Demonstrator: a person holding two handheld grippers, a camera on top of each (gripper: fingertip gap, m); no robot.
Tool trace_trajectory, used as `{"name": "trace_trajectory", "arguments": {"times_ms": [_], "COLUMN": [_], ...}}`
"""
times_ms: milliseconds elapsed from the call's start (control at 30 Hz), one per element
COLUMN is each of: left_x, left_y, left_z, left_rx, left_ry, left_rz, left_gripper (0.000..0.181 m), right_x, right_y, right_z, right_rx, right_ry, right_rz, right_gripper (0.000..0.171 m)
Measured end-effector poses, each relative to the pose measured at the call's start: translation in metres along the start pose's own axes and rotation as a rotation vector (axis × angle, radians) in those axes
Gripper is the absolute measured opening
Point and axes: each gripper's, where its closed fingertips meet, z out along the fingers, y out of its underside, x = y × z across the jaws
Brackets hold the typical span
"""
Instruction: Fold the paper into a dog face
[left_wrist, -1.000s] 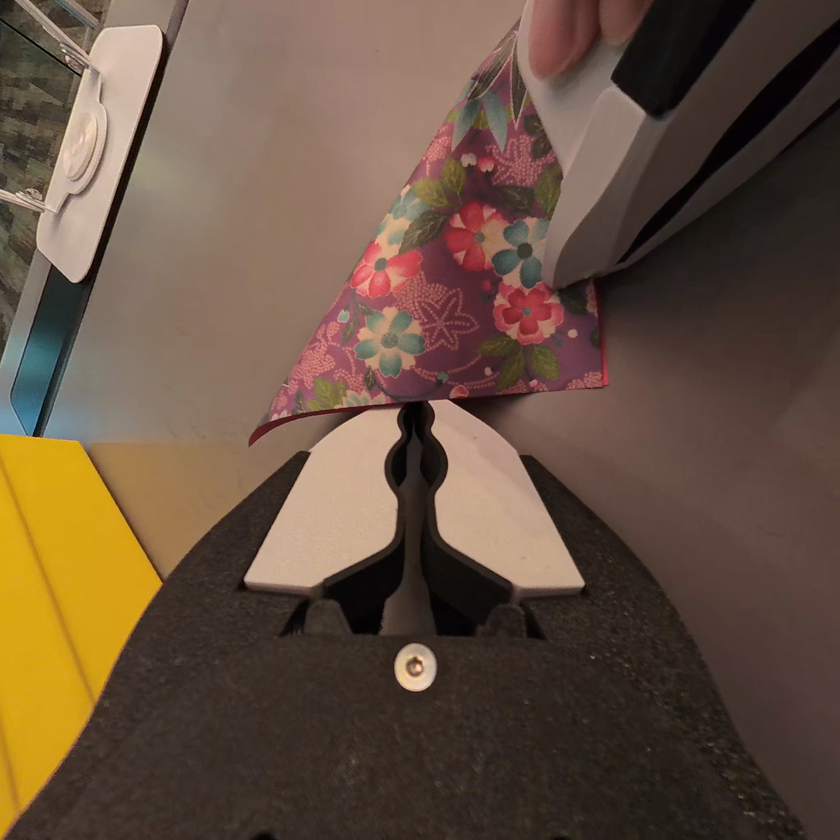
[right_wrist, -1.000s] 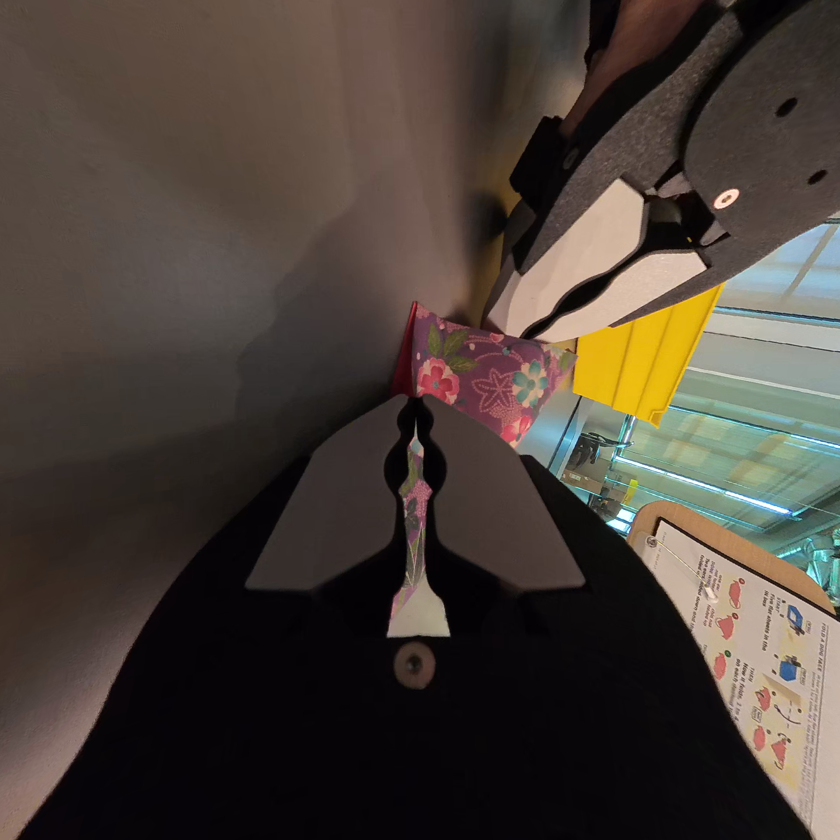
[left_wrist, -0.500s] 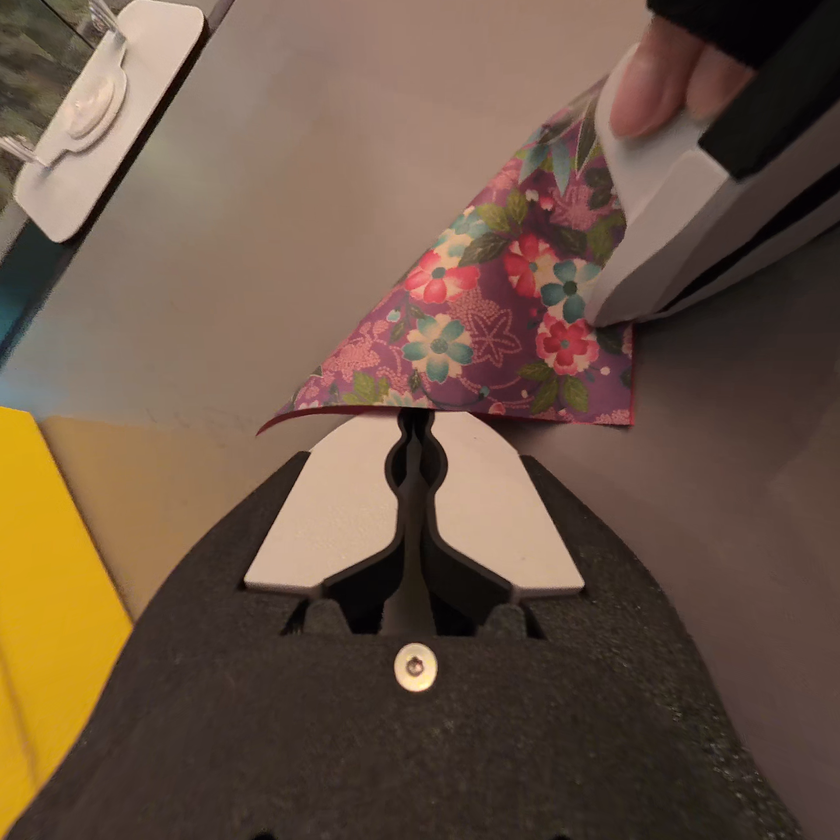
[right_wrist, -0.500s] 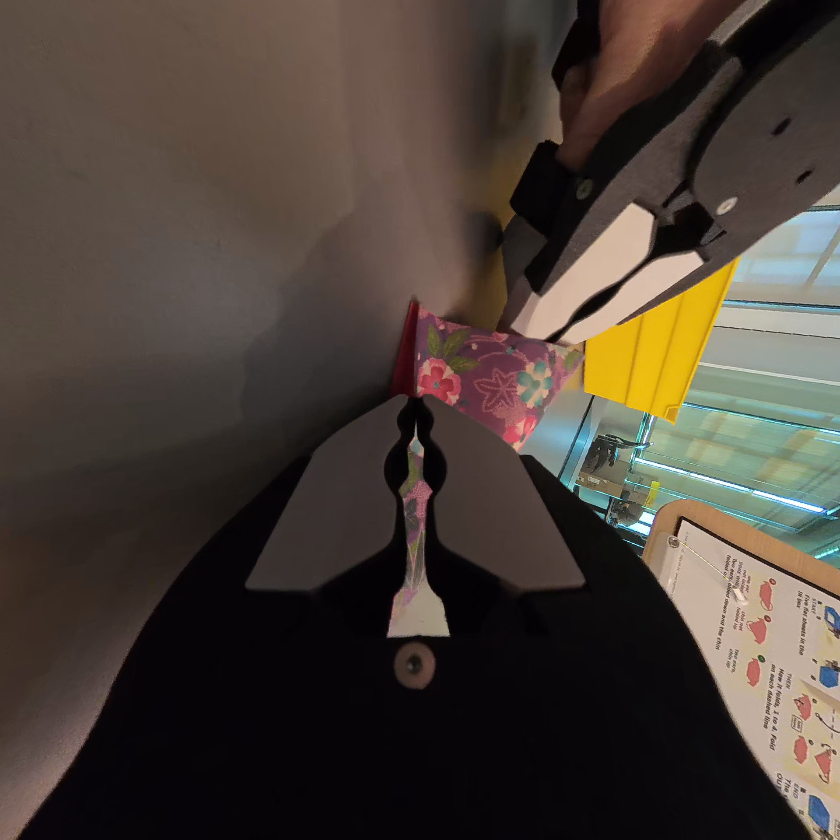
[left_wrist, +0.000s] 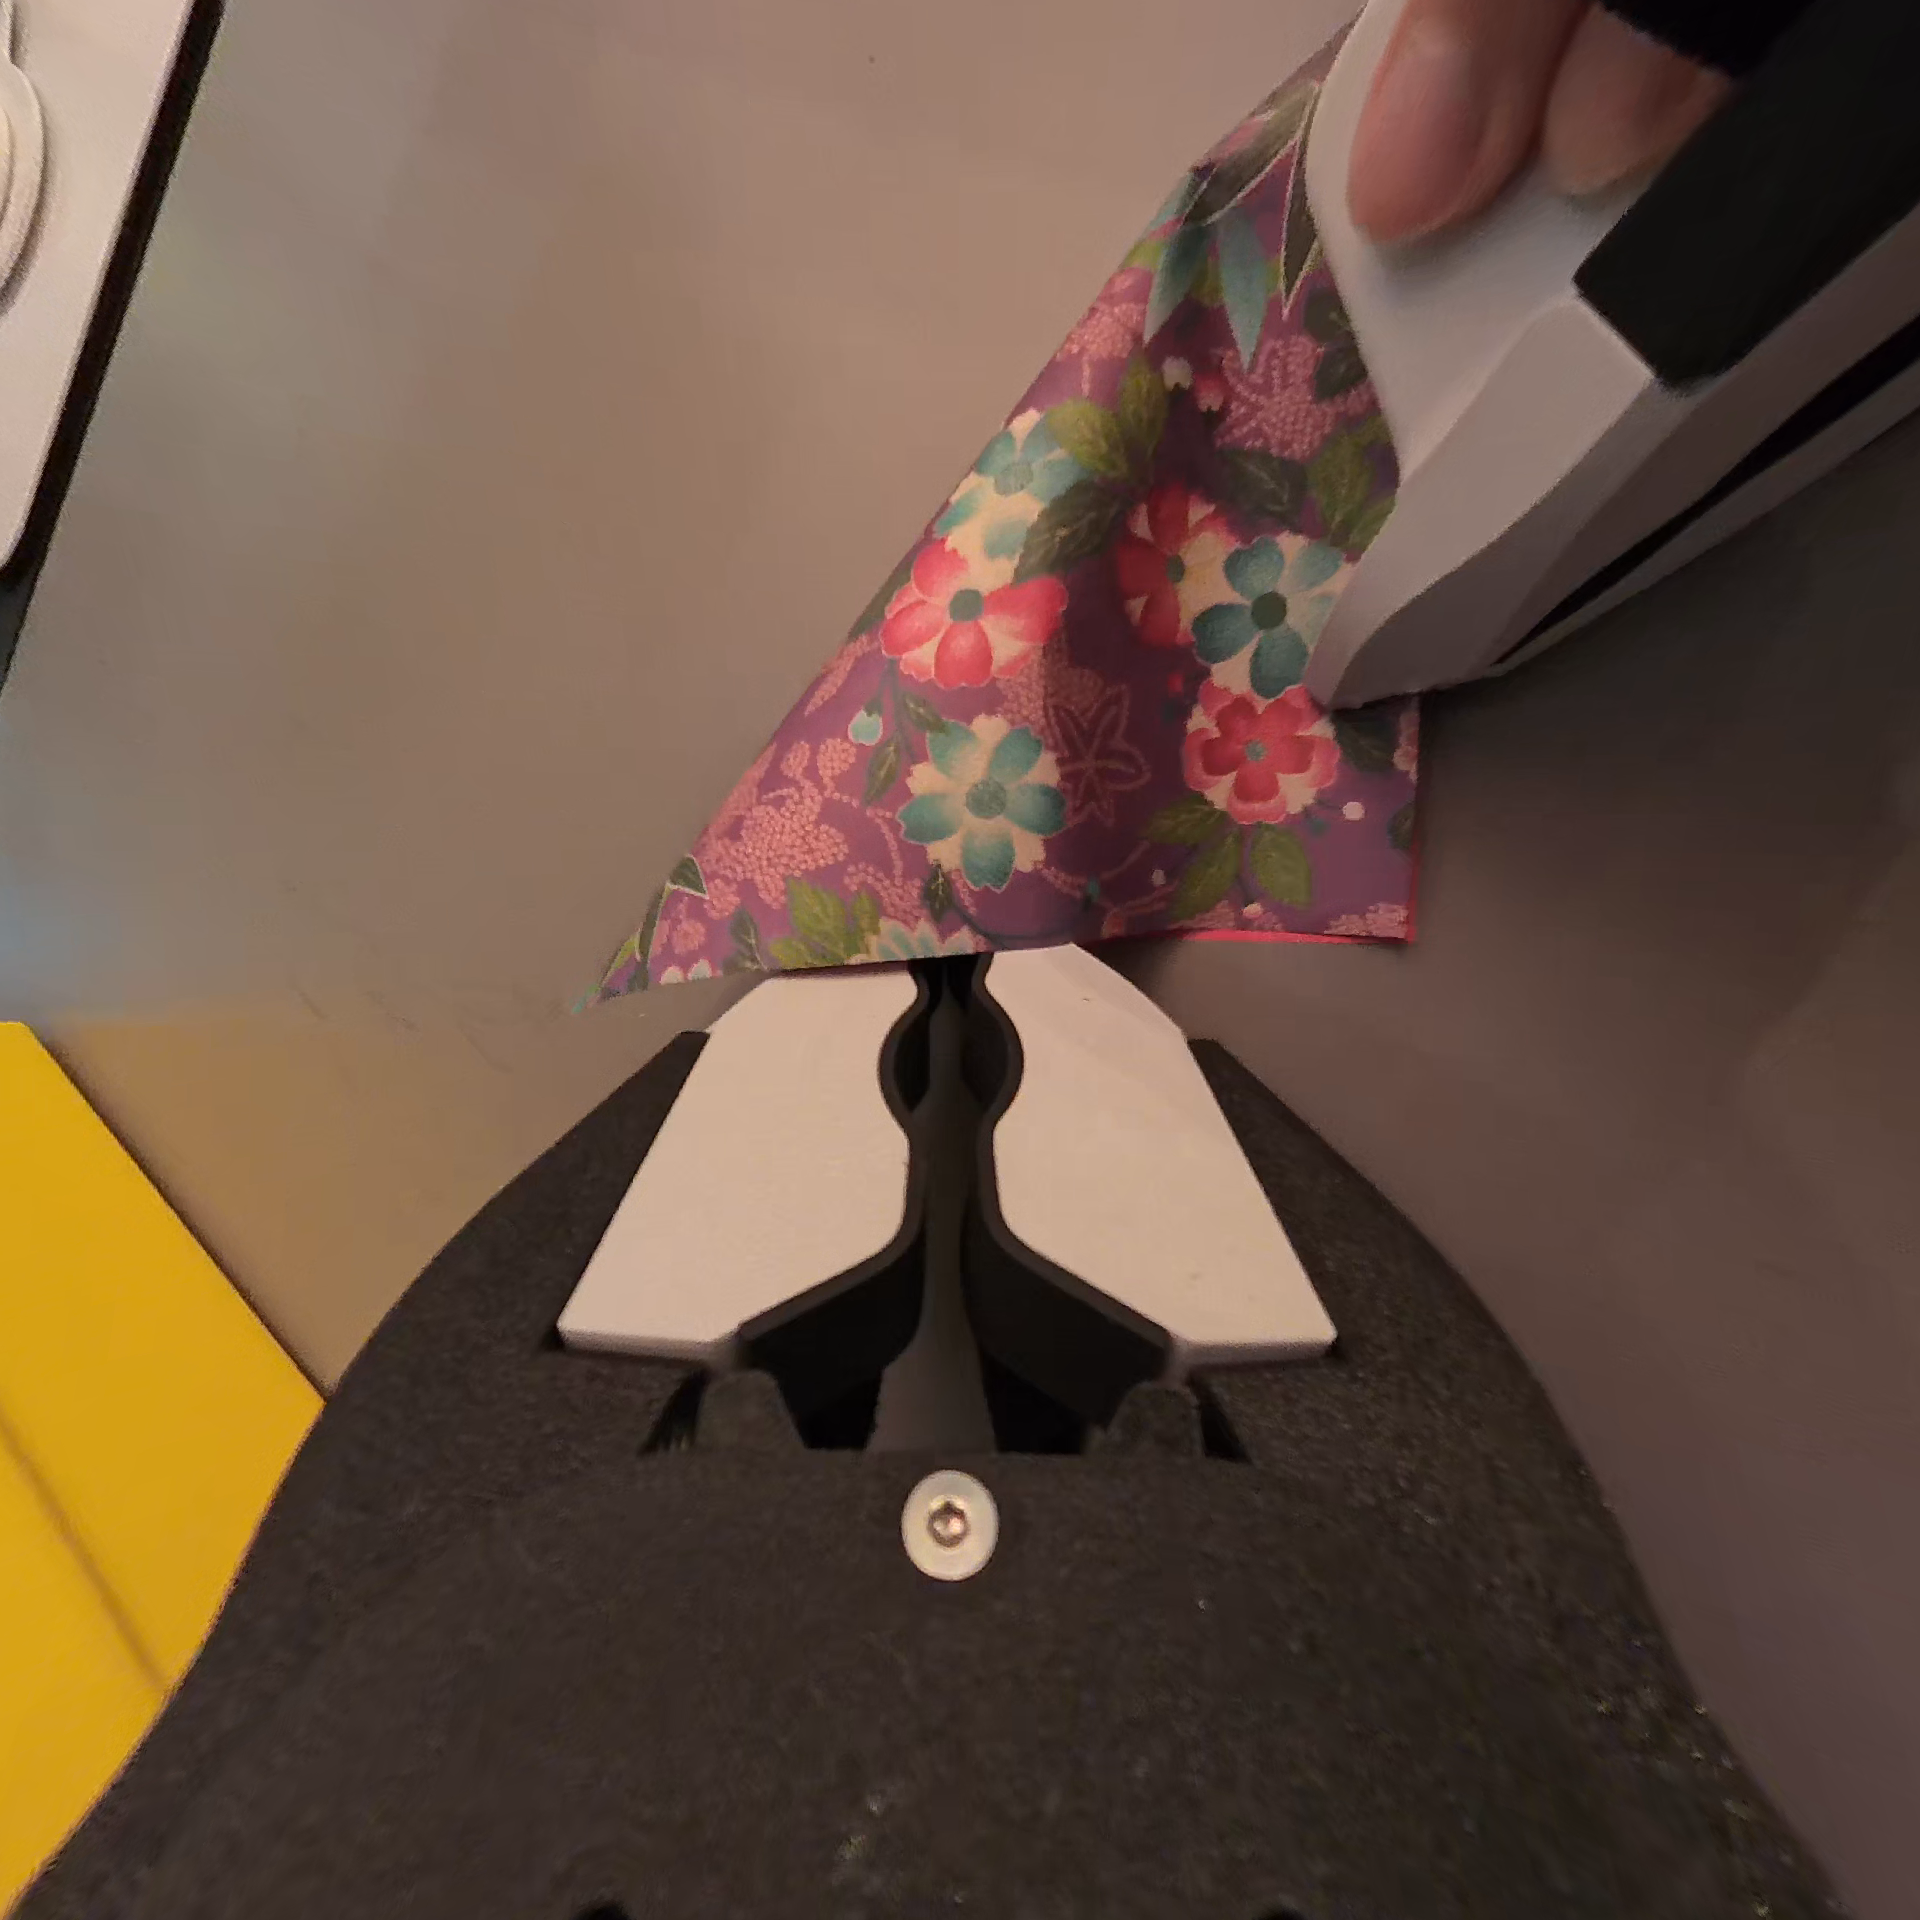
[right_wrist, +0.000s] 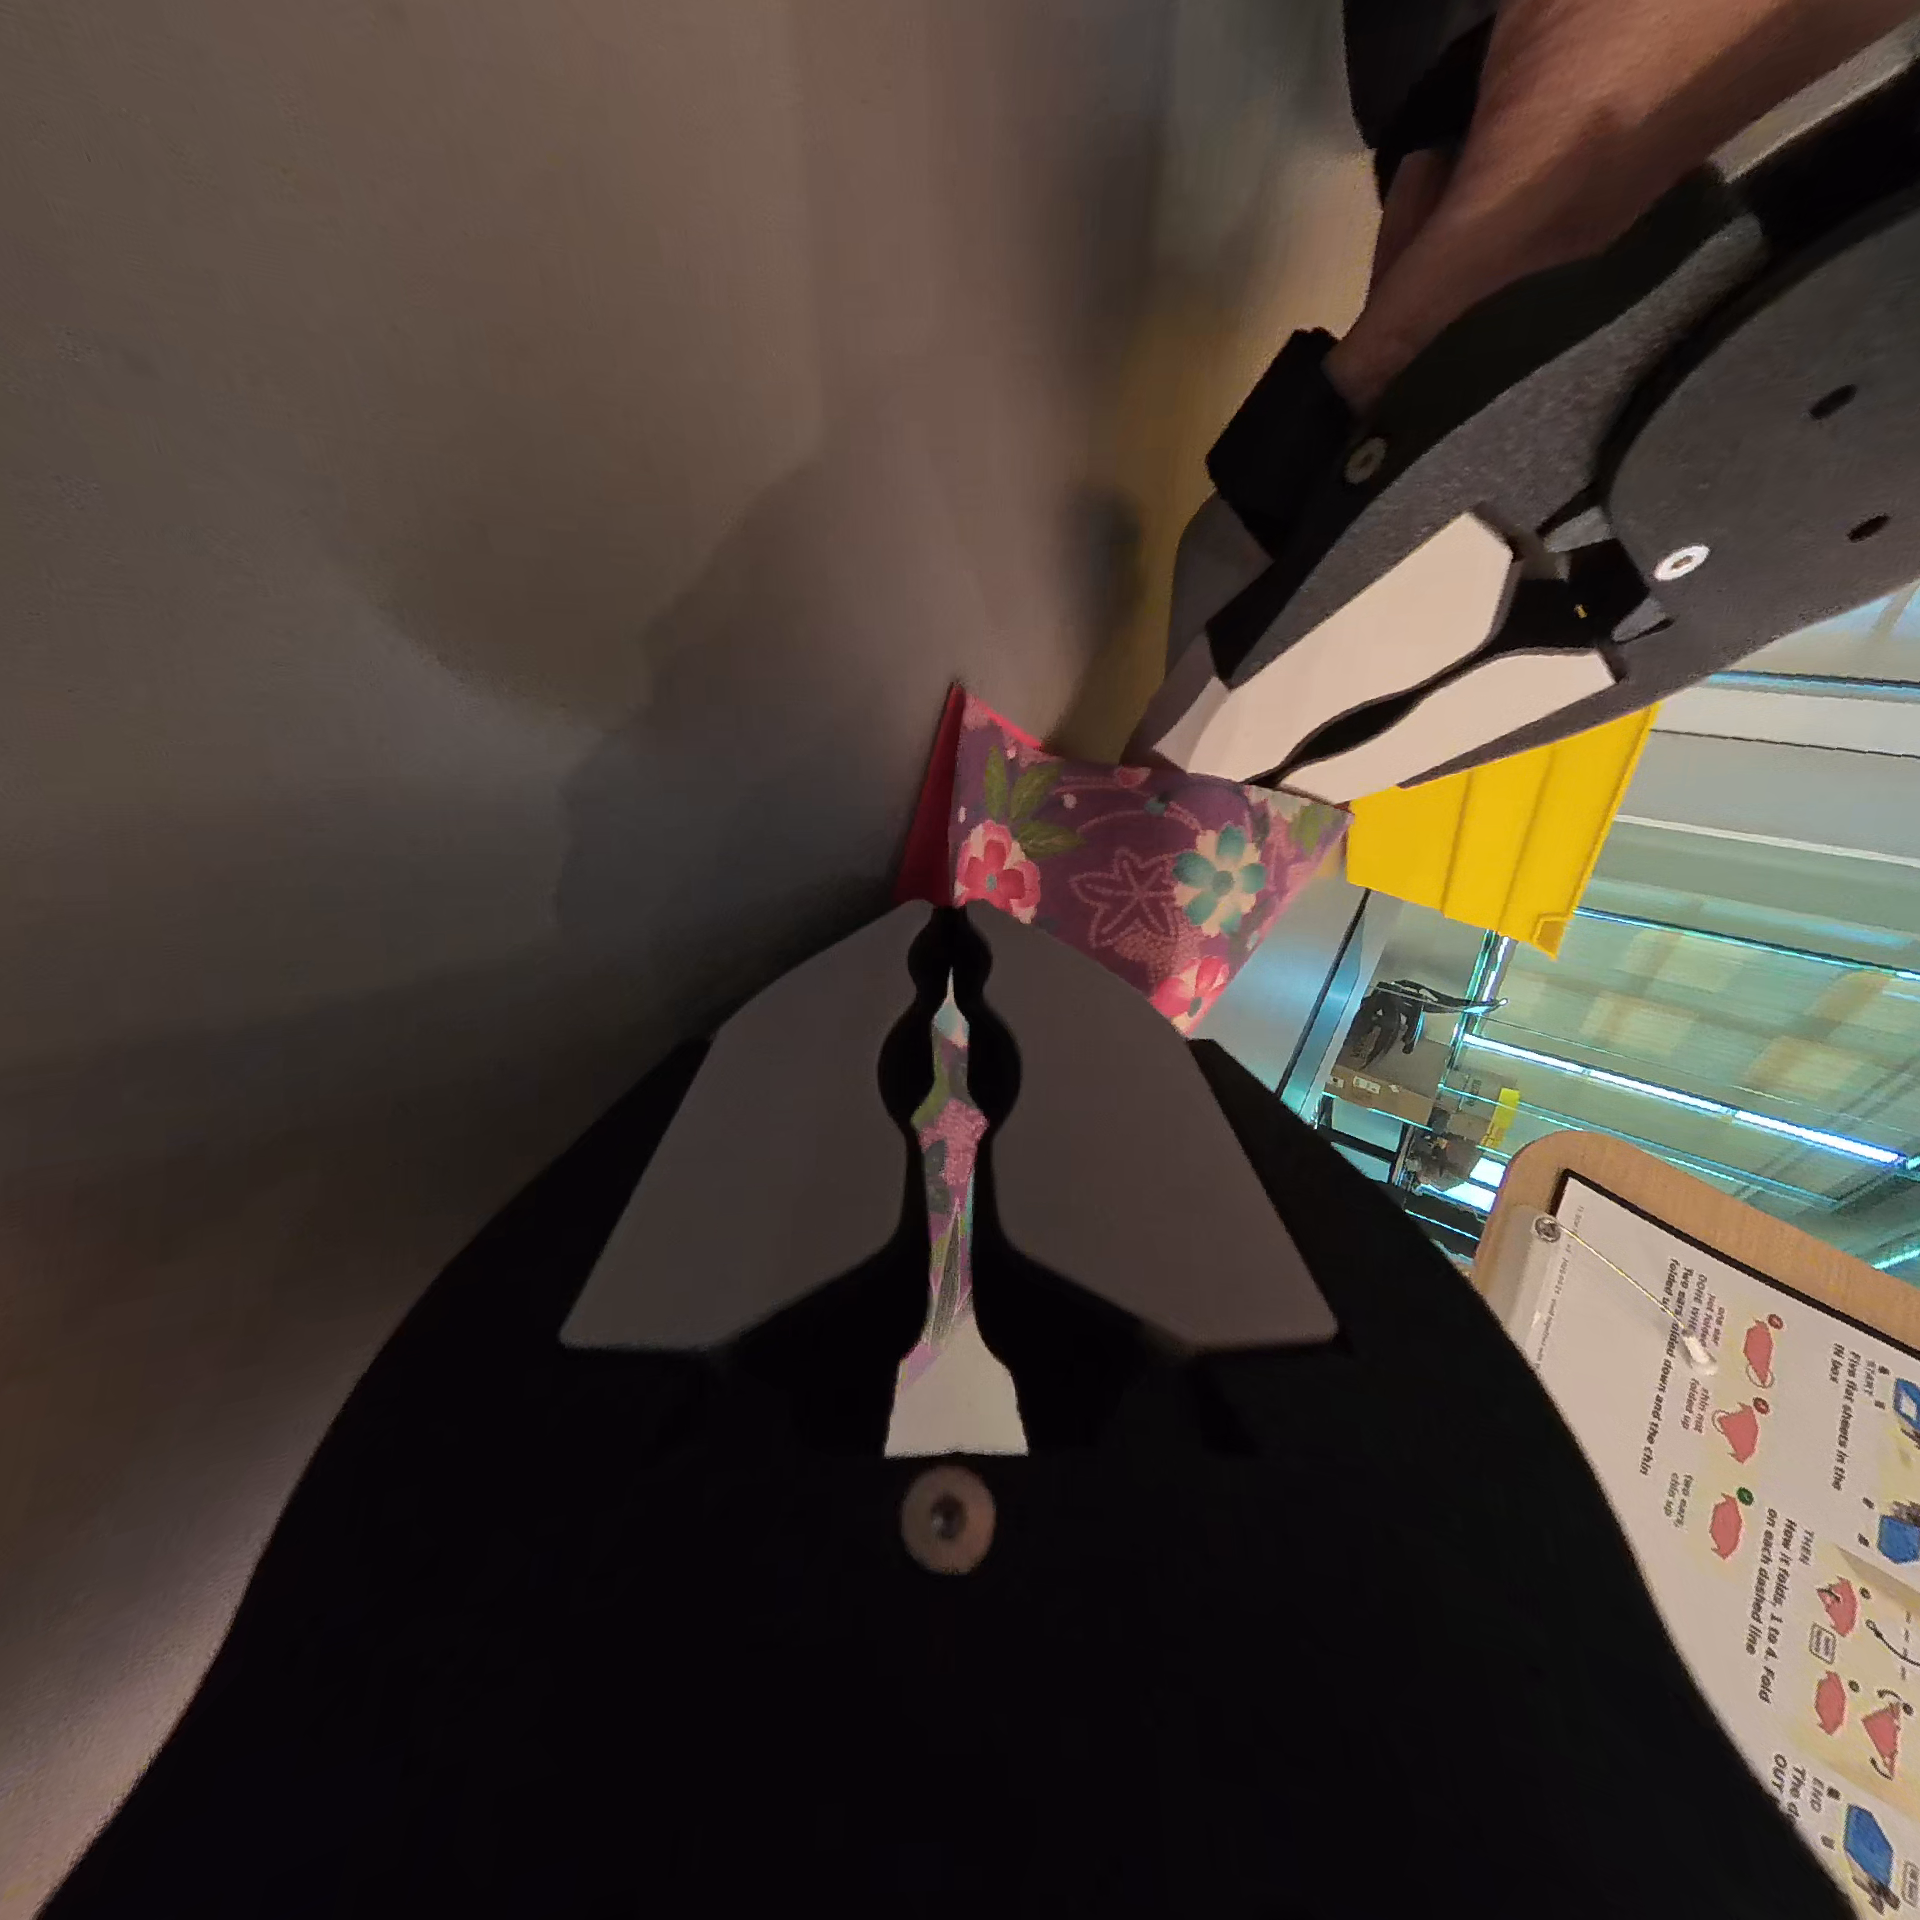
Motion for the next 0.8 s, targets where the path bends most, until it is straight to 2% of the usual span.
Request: {"name": "trace_trajectory", "arguments": {"times_ms": [800], "left_x": [0.0003], "left_y": [0.0003], "left_z": [-0.0003], "left_rx": [0.026], "left_ry": [-0.004], "left_rz": [-0.007], "left_gripper": [0.000], "right_x": [0.0005], "right_y": [-0.0005], "right_z": [-0.0007], "right_rx": [-0.065], "right_ry": [0.024], "right_rz": [-0.125], "right_gripper": [0.002]}}
